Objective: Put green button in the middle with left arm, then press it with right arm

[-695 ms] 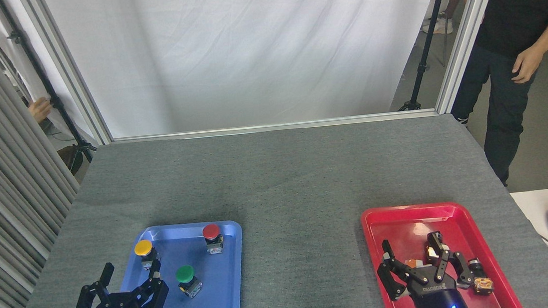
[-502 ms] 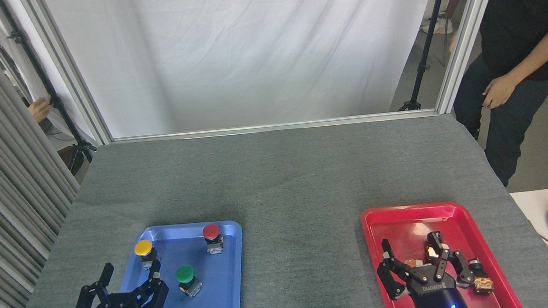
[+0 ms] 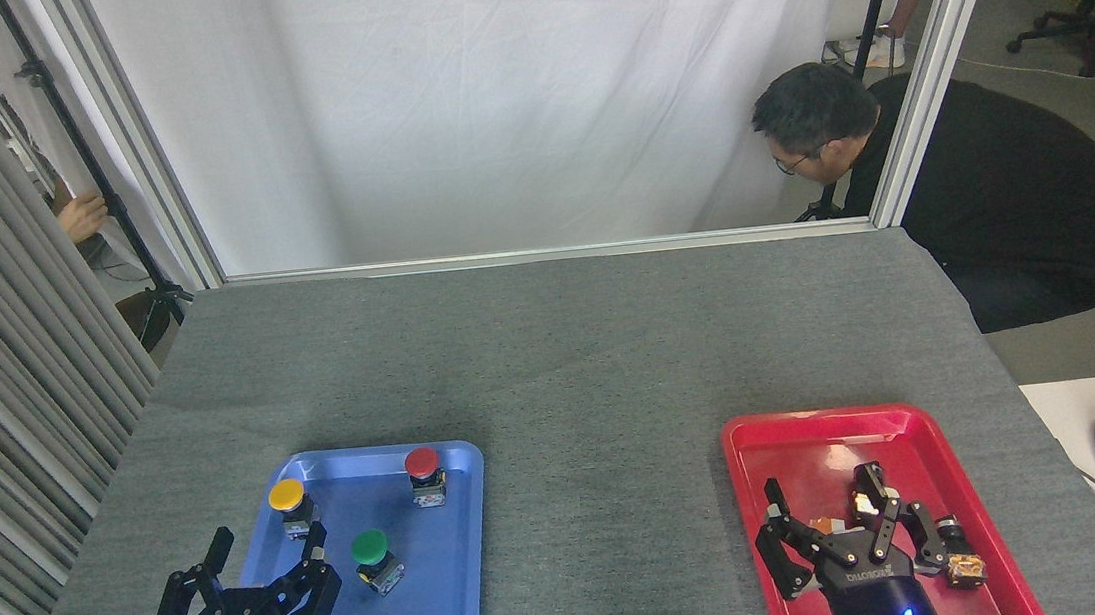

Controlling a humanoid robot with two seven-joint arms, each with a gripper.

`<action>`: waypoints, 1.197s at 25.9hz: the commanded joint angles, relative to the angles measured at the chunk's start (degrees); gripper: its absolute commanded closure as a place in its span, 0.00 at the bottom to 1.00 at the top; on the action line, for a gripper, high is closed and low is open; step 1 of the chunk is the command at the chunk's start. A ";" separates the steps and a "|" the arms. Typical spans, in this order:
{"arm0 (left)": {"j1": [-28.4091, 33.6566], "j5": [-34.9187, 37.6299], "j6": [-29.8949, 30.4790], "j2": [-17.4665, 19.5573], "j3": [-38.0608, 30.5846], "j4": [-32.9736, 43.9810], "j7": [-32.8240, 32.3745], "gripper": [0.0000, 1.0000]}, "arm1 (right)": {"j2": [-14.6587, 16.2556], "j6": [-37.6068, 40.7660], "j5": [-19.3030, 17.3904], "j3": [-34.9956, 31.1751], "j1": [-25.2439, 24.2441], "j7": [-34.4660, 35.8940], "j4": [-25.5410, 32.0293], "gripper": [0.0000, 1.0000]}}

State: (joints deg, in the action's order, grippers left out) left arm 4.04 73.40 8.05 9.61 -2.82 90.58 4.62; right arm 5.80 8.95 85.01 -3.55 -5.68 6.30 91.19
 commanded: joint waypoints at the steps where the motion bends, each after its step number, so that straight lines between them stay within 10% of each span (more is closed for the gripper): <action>1: 0.00 0.08 0.03 0.05 0.01 -0.23 -0.05 0.00 | -0.09 0.02 -0.02 -0.06 -0.03 -0.06 -0.05 0.00; 20: -0.52 -0.36 0.12 0.23 -0.08 0.03 -0.22 0.00 | -0.26 -1.04 -0.20 -0.67 -0.47 0.03 -2.07 0.00; 25: -0.44 -0.45 0.03 0.23 -0.08 0.03 -0.22 0.00 | -0.18 -2.79 -5.12 -1.29 -0.65 0.56 -1.72 0.00; 31: -0.44 -0.27 0.03 0.14 -0.08 0.12 0.22 0.00 | -0.70 -11.23 -0.72 -0.32 -0.82 0.21 -1.10 0.00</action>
State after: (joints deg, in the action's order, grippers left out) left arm 3.57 73.02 8.10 9.84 -2.90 90.67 4.62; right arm 5.39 1.56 82.07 -4.37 -6.43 6.68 89.86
